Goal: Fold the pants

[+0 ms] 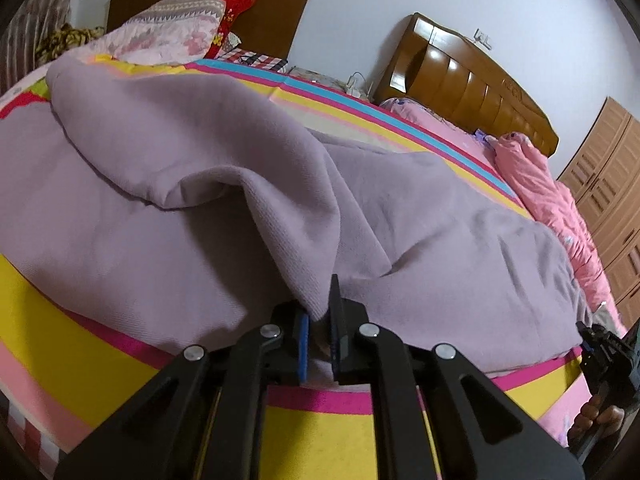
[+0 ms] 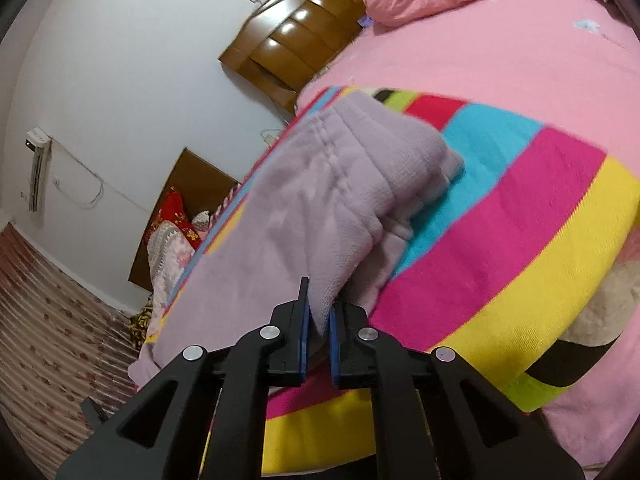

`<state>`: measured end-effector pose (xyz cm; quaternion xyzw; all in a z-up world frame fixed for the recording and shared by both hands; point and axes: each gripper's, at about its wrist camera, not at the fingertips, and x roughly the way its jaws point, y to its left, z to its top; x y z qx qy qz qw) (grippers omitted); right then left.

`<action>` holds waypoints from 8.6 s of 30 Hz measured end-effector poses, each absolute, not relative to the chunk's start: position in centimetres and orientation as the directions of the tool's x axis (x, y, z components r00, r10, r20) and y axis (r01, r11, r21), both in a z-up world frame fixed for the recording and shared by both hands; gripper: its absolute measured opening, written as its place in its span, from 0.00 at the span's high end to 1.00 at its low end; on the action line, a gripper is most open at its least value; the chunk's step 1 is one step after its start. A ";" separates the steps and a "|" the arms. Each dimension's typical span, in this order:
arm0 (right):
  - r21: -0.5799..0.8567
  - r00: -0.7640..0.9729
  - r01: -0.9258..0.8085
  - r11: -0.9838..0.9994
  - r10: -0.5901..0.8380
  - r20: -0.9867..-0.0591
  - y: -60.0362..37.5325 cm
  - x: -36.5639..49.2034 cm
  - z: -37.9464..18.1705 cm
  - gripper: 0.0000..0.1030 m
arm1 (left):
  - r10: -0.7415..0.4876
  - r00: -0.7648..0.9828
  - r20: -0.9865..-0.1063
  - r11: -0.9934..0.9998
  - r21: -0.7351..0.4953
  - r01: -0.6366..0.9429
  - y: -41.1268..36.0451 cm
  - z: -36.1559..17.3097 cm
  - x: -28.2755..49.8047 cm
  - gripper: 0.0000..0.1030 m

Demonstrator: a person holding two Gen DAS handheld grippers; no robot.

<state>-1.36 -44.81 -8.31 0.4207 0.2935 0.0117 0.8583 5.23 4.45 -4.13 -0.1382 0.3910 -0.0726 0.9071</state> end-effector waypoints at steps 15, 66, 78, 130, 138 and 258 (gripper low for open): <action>0.314 0.820 0.216 0.924 0.002 -0.572 -41.8 0.9 -3.2 0.45 | -0.235 0.685 -0.689 0.951 -0.309 0.015 4.3 -3.9 5.6 0.89; 0.144 0.417 -0.815 0.561 0.741 -0.527 0.9 12.8 7.7 0.12 | 0.090 0.771 -0.630 0.863 -0.337 -0.376 24.3 -2.9 0.2 0.06; 0.297 -0.081 -0.934 0.200 0.689 -0.721 30.4 23.8 1.9 0.45 | 0.183 0.723 -0.666 0.572 -0.526 -0.629 38.2 -5.5 2.4 0.36; -0.123 0.242 -0.957 0.261 0.492 -0.837 24.7 23.4 -2.2 0.42 | 0.133 0.681 -0.720 0.686 -0.429 -0.588 36.6 -3.9 6.5 0.12; 0.063 0.085 -0.961 0.270 0.504 -0.860 23.2 27.7 -1.7 0.86 | 0.159 0.680 -0.716 0.656 -0.438 -0.614 37.3 -3.8 4.3 0.10; 0.080 0.237 -0.898 0.432 0.630 -0.740 1.3 9.2 -0.9 0.96 | -0.337 0.834 -0.437 0.636 -0.759 -0.141 26.0 -1.8 -1.9 0.06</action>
